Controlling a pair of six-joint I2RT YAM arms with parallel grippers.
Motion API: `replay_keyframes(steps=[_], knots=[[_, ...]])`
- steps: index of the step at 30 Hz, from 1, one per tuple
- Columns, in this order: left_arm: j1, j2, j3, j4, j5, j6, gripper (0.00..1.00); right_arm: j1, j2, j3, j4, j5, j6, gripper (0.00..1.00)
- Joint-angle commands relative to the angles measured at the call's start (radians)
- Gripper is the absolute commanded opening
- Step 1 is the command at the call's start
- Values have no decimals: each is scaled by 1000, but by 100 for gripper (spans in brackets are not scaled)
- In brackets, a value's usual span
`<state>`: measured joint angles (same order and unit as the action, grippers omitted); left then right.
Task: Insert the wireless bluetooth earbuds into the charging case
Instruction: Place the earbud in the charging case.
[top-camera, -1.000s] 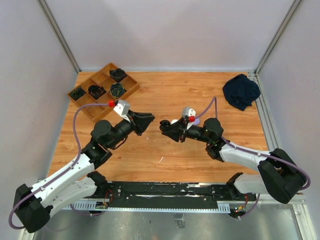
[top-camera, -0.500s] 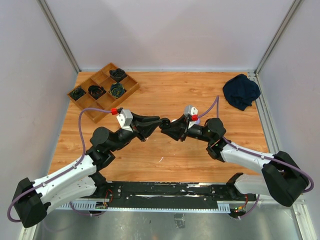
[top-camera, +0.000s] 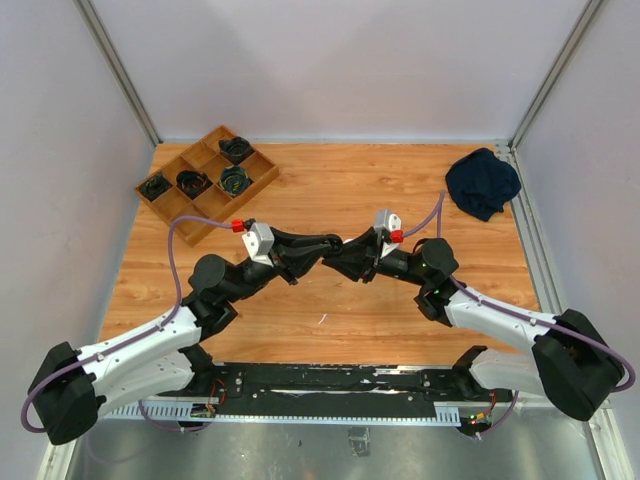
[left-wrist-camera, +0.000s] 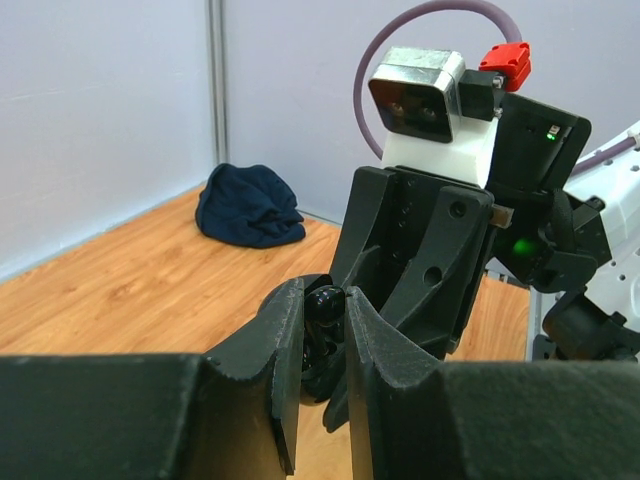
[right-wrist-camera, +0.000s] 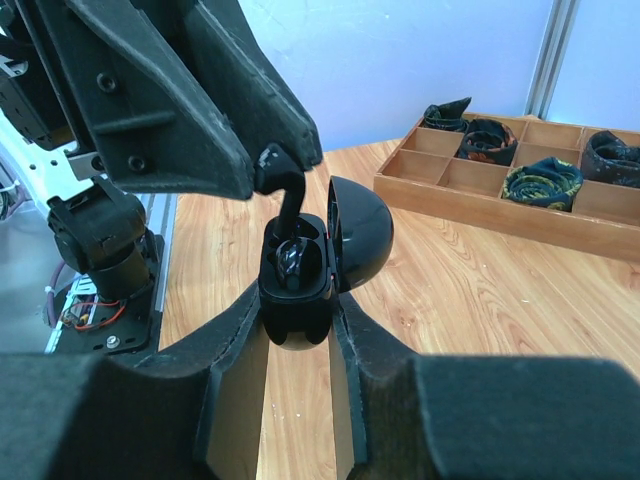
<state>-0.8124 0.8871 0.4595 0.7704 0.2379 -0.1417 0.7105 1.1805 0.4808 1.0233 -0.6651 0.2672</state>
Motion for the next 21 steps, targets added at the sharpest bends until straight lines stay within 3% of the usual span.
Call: replay_keyframes(steps=[1, 21], knots=[[-17, 17, -10, 79, 9, 13, 24, 21, -21, 37, 44, -12, 13, 13], [-31, 10, -39, 83, 13, -6, 23, 24, -29, 38, 43, 0, 6, 13]])
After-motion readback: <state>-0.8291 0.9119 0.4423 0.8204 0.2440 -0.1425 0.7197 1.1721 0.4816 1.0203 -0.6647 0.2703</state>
